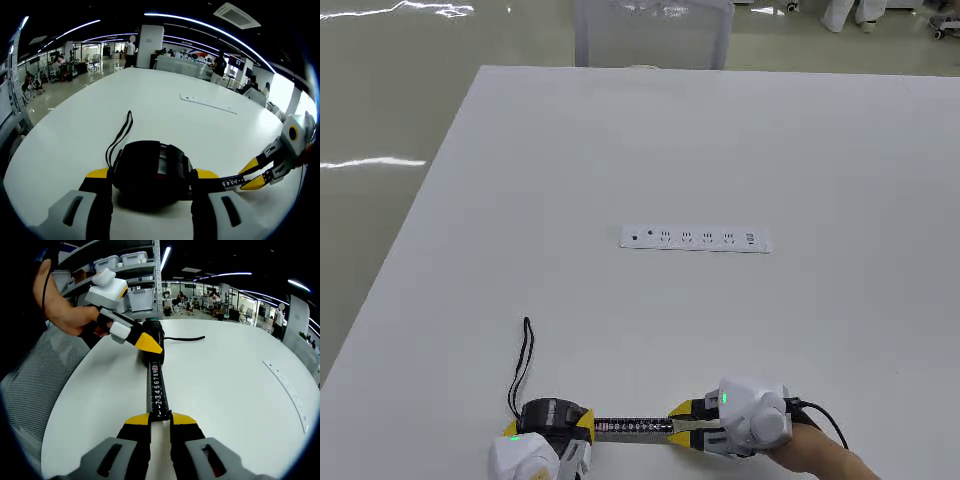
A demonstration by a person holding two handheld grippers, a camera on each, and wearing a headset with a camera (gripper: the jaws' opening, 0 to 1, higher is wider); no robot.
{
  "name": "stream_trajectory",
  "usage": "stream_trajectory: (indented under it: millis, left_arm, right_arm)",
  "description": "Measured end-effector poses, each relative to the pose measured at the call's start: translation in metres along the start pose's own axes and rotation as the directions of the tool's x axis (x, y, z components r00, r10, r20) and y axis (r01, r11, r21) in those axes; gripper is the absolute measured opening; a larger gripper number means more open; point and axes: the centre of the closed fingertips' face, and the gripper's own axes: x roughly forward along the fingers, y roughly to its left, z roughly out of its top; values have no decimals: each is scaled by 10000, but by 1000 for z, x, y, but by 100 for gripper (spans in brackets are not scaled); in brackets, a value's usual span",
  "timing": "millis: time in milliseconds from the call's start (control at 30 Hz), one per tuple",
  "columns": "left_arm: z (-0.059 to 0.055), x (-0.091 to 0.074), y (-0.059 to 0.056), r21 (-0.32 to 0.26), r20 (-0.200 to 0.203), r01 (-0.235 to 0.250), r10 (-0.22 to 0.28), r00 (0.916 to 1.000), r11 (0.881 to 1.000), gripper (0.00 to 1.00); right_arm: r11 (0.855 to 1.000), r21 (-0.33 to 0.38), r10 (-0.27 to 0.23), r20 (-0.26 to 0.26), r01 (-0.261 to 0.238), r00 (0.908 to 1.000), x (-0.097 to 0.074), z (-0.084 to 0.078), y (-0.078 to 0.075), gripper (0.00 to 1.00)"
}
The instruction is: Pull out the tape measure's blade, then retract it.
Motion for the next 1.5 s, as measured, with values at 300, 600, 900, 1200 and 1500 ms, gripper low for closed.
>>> stream_trajectory:
  millis: [300,600,900,1200,1500]
  left_arm:
    - [0,0,0,20,-1,13,-13,10000,10000,61]
    - [0,0,0,17,-22,35,-35,10000,10000,60]
    - [1,-1,0,-35,-30,57,-57,10000,10000,60]
    - [1,-1,0,-55,-35,91,-91,10000,9999,61]
    - [2,-1,0,-98,-45,110,-111,9999,9999,61]
  right_arm:
    - [10000,40,68,42,-68,10000,8,5,2,12]
    - [9998,107,152,140,-153,9998,18,11,4,13]
    - [9997,69,212,230,-214,9995,26,17,4,12]
    - [9997,26,254,310,-255,9992,35,24,6,12]
    - [9995,-13,309,347,-309,9989,42,29,7,12]
